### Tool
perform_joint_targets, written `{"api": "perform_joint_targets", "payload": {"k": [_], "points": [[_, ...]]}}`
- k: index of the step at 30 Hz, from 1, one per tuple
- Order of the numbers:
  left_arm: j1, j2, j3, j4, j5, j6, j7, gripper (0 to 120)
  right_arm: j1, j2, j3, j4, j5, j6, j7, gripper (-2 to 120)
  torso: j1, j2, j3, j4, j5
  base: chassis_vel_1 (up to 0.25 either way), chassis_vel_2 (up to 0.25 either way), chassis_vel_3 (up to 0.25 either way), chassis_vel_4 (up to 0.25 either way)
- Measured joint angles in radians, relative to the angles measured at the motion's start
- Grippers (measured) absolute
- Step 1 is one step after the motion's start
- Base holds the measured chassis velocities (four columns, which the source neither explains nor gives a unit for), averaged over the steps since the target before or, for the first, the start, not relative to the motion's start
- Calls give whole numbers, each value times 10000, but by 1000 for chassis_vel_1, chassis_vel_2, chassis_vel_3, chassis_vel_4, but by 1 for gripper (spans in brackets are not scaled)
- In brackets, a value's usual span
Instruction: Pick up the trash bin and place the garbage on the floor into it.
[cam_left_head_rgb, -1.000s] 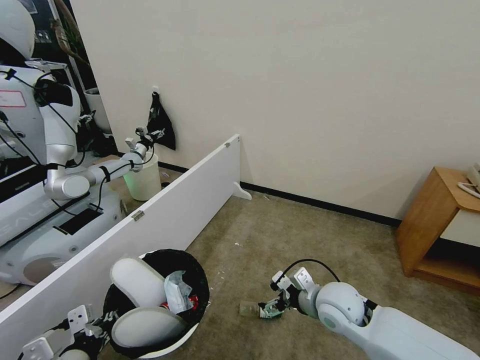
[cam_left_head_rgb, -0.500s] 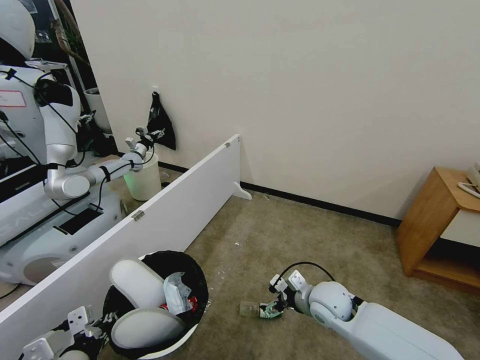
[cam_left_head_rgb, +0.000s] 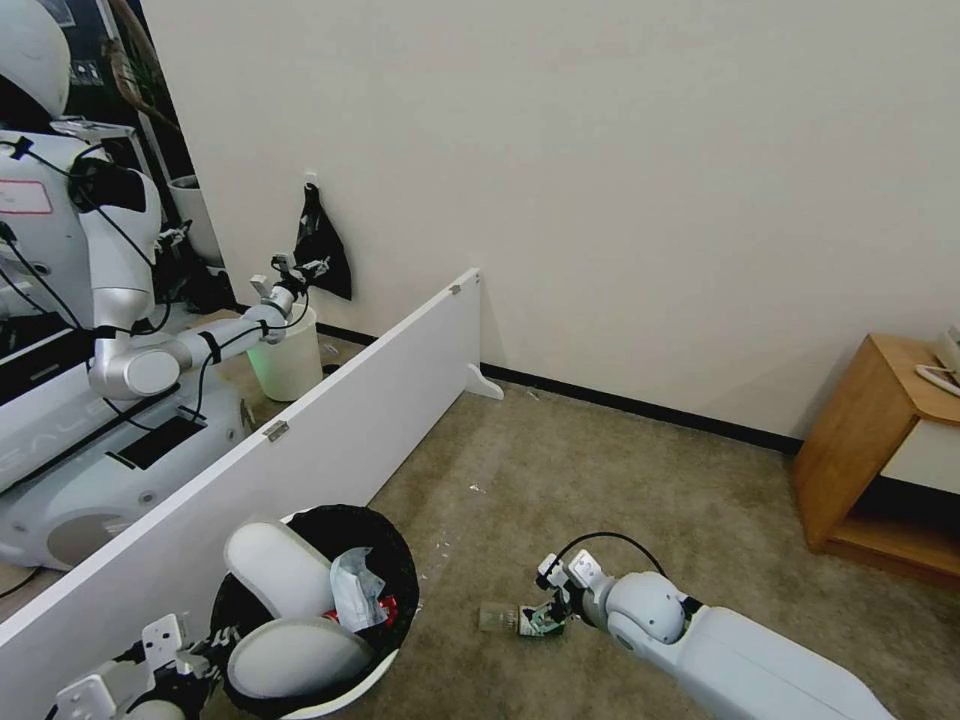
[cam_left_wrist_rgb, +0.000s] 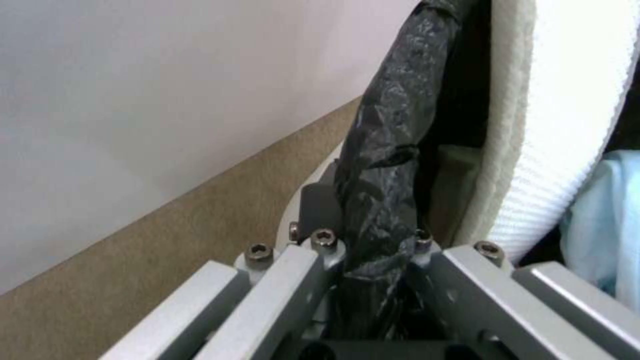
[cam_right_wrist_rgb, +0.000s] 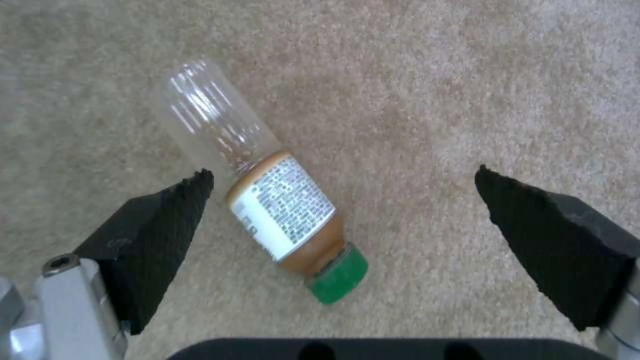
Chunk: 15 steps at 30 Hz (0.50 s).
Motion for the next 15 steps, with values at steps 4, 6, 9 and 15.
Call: {"api": "perform_joint_targets", "payload": {"k": [4, 6, 9, 15], "points": [[2, -3, -11, 17, 4, 0, 3, 1, -13, 266, -100, -427, -132, 302, 52, 99, 0, 0, 0, 0, 1, 0, 0, 0, 0], [4, -3, -18, 26, 4, 0, 3, 1, 5, 368, -145, -576, -153, 383, 54, 99, 0, 0, 0, 0, 0, 0, 0, 0, 0], [7, -3, -27, 46, 6, 0, 3, 1, 107, 614, -375, -895, -200, 611, 54, 99, 0, 0, 0, 1, 0, 0, 0, 0, 0], [-15, -3, -48, 106, 3, 0, 3, 1, 348, 1168, -869, -1577, -300, 947, 42, 98, 0, 0, 0, 1, 0, 0, 0, 0, 0]]}}
